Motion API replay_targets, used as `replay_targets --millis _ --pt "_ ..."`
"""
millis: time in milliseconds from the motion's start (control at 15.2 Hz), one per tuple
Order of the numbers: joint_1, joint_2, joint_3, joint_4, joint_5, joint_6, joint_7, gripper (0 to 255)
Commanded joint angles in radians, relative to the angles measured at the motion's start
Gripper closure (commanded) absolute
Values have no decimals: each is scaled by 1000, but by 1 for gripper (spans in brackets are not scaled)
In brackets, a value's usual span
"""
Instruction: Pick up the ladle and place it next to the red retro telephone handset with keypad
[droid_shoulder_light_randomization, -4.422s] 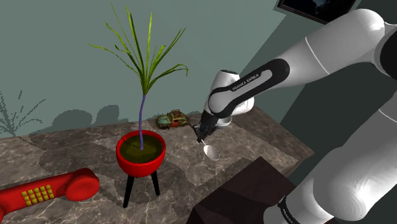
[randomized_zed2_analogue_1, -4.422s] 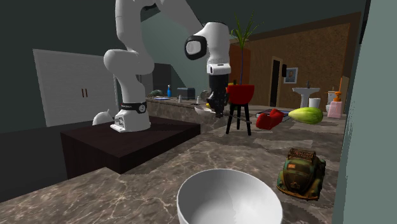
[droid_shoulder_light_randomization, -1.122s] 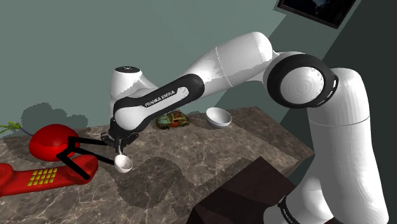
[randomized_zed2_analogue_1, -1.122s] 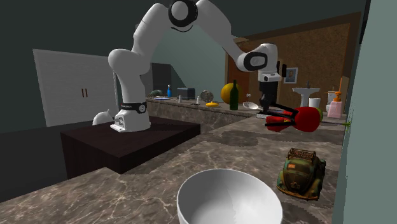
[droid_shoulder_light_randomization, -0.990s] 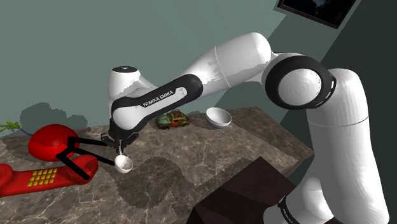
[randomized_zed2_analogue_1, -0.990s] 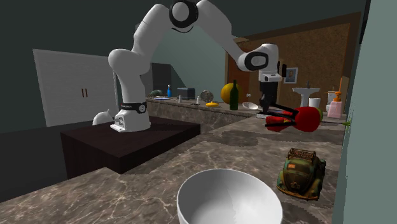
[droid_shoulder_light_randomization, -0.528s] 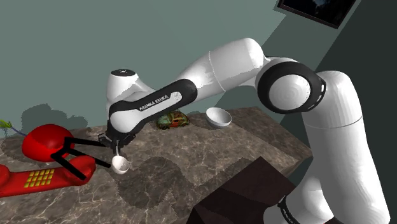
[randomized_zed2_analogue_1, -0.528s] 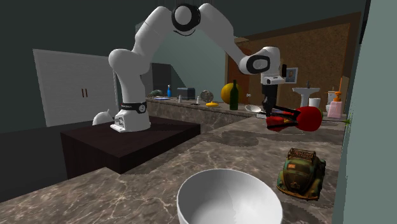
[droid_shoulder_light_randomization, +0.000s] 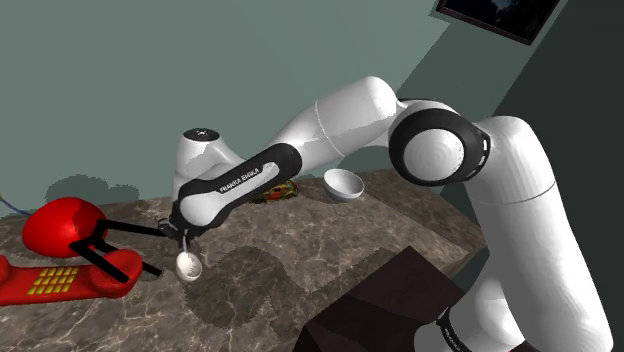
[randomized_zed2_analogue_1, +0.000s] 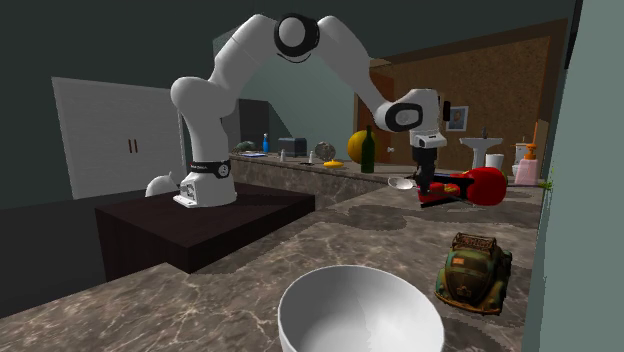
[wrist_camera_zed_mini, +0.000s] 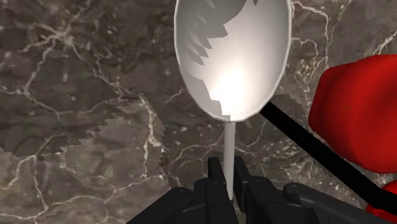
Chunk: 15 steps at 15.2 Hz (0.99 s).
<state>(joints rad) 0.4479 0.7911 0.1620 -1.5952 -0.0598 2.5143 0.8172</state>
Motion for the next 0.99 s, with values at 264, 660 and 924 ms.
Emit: replay_targets --millis 264,660,924 --pt "19 70 12 -2 4 -1 -1 0" --pt "-2 -17 20 -57 14 -37 -14 0" --pt "-6 -39 23 -65 17 -51 -16 0"
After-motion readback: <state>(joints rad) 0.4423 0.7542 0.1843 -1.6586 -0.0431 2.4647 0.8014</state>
